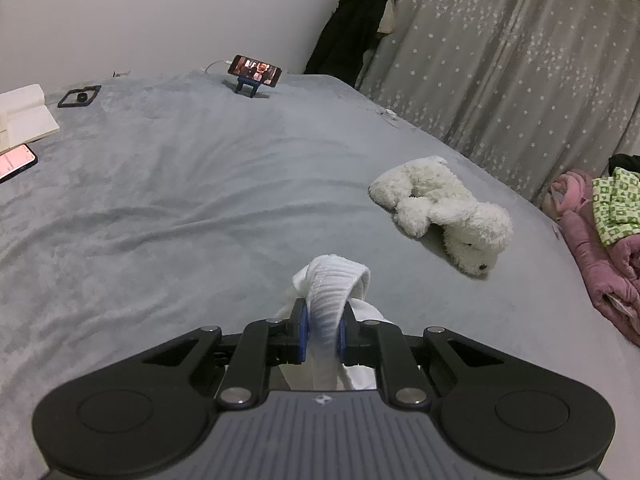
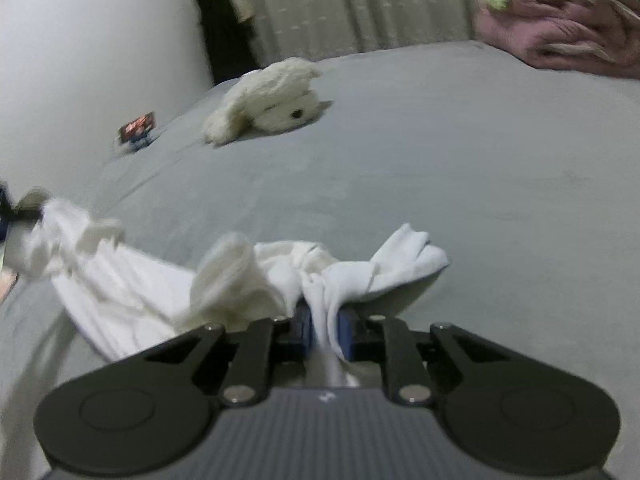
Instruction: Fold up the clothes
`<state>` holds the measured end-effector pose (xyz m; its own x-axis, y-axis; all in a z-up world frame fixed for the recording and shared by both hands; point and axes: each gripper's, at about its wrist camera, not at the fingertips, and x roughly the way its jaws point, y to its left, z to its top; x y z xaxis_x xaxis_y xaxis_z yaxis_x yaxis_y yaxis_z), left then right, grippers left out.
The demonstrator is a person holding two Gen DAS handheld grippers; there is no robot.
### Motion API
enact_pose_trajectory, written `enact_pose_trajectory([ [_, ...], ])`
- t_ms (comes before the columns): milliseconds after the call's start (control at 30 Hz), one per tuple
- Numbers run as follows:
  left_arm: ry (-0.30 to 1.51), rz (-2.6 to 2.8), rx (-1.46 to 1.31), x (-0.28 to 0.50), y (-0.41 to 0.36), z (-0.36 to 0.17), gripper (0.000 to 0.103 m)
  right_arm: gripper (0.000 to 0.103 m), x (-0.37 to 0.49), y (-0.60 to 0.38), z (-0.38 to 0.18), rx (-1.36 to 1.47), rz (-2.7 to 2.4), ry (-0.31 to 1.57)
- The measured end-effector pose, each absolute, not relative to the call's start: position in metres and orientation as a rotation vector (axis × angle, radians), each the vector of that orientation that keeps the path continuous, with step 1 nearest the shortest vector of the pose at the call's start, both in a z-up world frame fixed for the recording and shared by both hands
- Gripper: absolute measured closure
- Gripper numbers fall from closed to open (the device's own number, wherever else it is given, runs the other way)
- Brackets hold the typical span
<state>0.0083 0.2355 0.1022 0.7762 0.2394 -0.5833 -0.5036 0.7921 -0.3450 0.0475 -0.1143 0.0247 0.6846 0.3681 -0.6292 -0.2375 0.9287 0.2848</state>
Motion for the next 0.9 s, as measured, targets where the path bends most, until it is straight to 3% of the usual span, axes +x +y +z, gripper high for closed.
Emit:
enact_pose_trajectory([
  [600, 0.452, -0.03, -0.711, -0.018, 0.198, 0.113, 0.091, 0.091, -0.078, -0.326, 0.15, 0.33, -0.091, 0.299],
  [700, 0.527, -0.045, -0.676, -0.014, 0.186, 0.108, 0.091, 0.091, -0.092, -0.361, 0.151, 0.397, -0.162, 0.277],
  [767, 0.656, -0.009, -0.582, -0.004, 0.174, 0.099, 0.091, 0.091, -0.087, -0.378, 0.137, 0.43, -0.179, 0.361],
  [900, 0.849, 0.047, -0.607, 0.007, 0.178, 0.066, 0.091, 0.09, -0.052, -0.393, 0.07, 0.408, -0.207, 0.724],
])
